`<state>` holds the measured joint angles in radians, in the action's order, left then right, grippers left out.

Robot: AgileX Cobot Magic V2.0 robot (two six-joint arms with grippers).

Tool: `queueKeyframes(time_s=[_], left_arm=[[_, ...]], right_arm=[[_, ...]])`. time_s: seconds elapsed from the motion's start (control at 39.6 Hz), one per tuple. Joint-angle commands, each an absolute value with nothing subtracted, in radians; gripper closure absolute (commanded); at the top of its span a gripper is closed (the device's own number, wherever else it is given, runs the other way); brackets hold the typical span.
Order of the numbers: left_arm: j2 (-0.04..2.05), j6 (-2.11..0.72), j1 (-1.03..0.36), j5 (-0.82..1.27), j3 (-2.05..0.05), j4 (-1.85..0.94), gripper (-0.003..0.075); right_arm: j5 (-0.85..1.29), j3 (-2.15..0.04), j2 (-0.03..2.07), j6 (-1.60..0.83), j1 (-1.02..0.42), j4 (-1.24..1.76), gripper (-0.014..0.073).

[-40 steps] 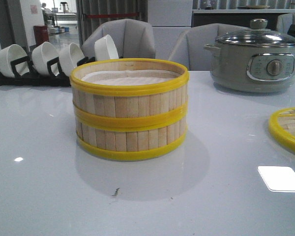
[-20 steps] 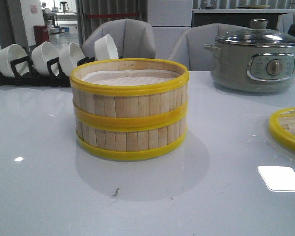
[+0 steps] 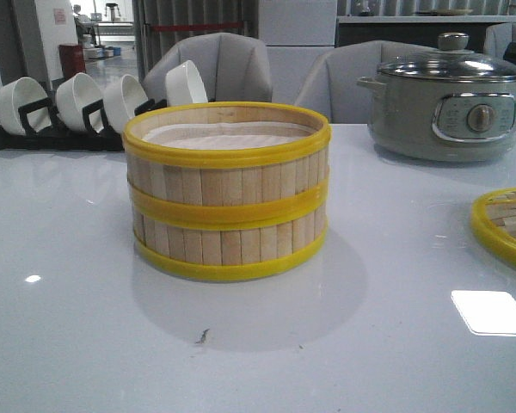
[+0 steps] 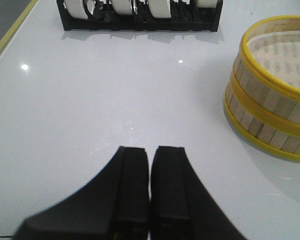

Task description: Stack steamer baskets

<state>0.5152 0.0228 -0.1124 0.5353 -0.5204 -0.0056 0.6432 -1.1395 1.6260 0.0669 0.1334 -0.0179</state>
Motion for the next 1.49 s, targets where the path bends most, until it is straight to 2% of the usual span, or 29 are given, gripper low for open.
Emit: queueKeyframes(time_s=[0.0, 0.48, 1.26, 1.46], left_arm=[[0.518, 0.028, -0.11, 0.451, -0.551, -0.008, 0.0623], [0.518, 0.028, -0.11, 0.451, -0.551, -0.008, 0.0623], [0.518, 0.028, -0.11, 0.451, -0.551, -0.008, 0.0623], [0.518, 0.028, -0.11, 0.451, -0.551, -0.008, 0.0623]], right_arm=[[0.633, -1.204, 1.639, 0.059, 0.151, -0.054, 0.0242], [0.624, -1.302, 1.779, 0.059, 0.166, -0.088, 0.0242], [0.59, -1.318, 1.825, 0.067, 0.172, -0.071, 0.0244], [0.595, -1.318, 1.825, 0.067, 0.172, -0.054, 0.0384]])
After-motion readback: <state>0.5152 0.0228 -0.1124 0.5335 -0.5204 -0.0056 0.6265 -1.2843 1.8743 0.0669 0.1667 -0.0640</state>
